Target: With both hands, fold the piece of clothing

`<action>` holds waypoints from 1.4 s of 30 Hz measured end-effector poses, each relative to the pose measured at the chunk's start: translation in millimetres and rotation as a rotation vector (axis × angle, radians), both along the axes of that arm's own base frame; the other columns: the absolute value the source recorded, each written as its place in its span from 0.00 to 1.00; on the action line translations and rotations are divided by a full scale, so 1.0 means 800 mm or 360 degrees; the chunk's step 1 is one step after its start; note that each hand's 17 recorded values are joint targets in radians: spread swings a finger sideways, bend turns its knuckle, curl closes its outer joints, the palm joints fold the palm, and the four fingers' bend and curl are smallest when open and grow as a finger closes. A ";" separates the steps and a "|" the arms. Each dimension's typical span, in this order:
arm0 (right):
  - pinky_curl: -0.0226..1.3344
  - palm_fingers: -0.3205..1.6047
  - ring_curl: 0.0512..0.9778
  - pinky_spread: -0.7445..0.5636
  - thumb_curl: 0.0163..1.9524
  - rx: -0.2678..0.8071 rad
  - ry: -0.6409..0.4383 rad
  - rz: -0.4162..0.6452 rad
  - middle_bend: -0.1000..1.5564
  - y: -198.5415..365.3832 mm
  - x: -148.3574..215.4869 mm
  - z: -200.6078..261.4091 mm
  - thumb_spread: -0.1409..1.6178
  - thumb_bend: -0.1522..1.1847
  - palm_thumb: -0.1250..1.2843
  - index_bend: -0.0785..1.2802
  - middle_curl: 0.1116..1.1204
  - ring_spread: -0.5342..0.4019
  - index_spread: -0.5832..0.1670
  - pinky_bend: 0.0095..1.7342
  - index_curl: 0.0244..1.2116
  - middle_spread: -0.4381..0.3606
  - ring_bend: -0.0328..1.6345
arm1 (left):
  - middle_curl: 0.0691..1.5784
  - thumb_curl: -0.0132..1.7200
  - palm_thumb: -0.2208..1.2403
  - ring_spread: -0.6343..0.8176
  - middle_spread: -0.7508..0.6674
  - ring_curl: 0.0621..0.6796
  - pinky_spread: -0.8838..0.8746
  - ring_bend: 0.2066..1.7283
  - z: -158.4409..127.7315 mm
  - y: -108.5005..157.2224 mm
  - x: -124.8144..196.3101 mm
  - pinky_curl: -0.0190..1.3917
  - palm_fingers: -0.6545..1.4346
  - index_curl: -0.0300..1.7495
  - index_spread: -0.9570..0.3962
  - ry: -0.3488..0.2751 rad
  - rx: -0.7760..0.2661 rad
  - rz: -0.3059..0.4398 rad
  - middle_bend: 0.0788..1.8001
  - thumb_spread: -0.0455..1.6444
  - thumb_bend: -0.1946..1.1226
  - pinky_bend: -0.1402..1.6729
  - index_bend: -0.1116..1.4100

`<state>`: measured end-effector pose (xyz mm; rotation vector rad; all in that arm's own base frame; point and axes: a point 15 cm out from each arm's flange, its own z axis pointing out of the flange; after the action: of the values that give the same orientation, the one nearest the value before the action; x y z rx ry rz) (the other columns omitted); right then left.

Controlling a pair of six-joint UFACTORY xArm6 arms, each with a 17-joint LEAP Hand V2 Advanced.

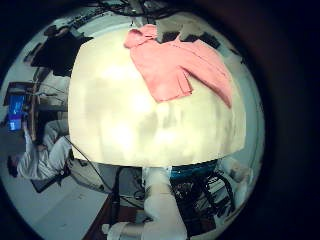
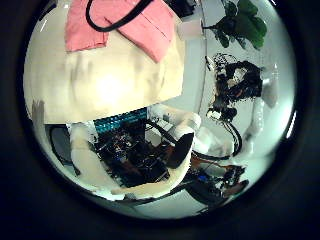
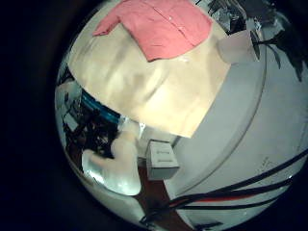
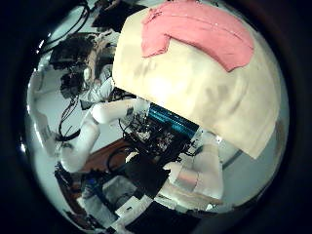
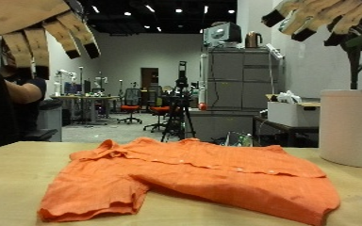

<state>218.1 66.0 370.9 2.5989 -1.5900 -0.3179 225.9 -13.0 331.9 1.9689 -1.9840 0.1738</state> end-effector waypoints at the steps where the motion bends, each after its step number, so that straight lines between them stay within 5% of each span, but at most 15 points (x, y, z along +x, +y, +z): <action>1: 0.23 0.34 0.19 0.89 0.12 0.0003 -0.0002 0.0002 0.18 0.000 0.000 0.001 0.69 0.10 0.23 0.19 0.22 0.77 0.31 0.11 0.24 0.62 0.22 | 0.19 0.14 0.12 0.74 0.65 0.20 0.77 0.13 0.000 0.000 0.000 0.22 0.43 0.20 0.67 0.0003 0.0000 0.0004 0.09 0.56 0.11 0.19 0.19; 16: 0.23 0.34 0.19 0.89 0.12 0.0016 -0.0021 0.0000 0.18 -0.003 -0.002 0.004 0.69 0.10 0.23 0.19 0.22 0.77 0.30 0.11 0.24 0.60 0.21 | 0.19 0.14 0.14 0.74 0.65 0.19 0.77 0.13 -0.007 -0.010 0.001 0.21 0.44 0.20 0.67 0.0037 0.0023 -0.0047 0.10 0.57 0.12 0.18 0.19; 22: 0.23 0.34 0.19 0.88 0.12 0.0013 -0.0019 -0.0015 0.18 -0.006 -0.001 0.003 0.69 0.10 0.23 0.19 0.22 0.77 0.30 0.11 0.24 0.60 0.21 | 0.19 0.16 0.21 0.74 0.66 0.19 0.77 0.12 -0.037 -0.010 0.010 0.21 0.44 0.20 0.68 0.0103 0.0254 -0.0259 0.10 0.61 0.14 0.18 0.18; 29: 0.23 0.34 0.19 0.88 0.12 0.0006 -0.0002 -0.0047 0.18 -0.011 0.003 0.000 0.69 0.10 0.23 0.19 0.22 0.77 0.31 0.11 0.24 0.60 0.21 | 0.18 0.17 0.24 0.76 0.65 0.21 0.77 0.13 -0.103 -0.012 0.050 0.23 0.39 0.19 0.72 0.0050 0.0544 -0.0557 0.07 0.62 0.13 0.22 0.16; 42: 0.23 0.35 0.19 0.88 0.12 -0.0028 0.0059 -0.0060 0.18 -0.009 0.034 0.000 0.69 0.10 0.24 0.19 0.23 0.77 0.31 0.11 0.24 0.62 0.21 | 0.17 0.18 0.25 0.77 0.69 0.26 0.76 0.20 -0.170 0.021 0.106 0.25 0.32 0.17 0.73 -0.0005 0.0736 -0.0752 0.07 0.60 0.13 0.27 0.17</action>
<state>244.9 58.5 370.6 2.5373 -1.6243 -0.3509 310.4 3.8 195.7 1.6537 -2.5969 -0.4316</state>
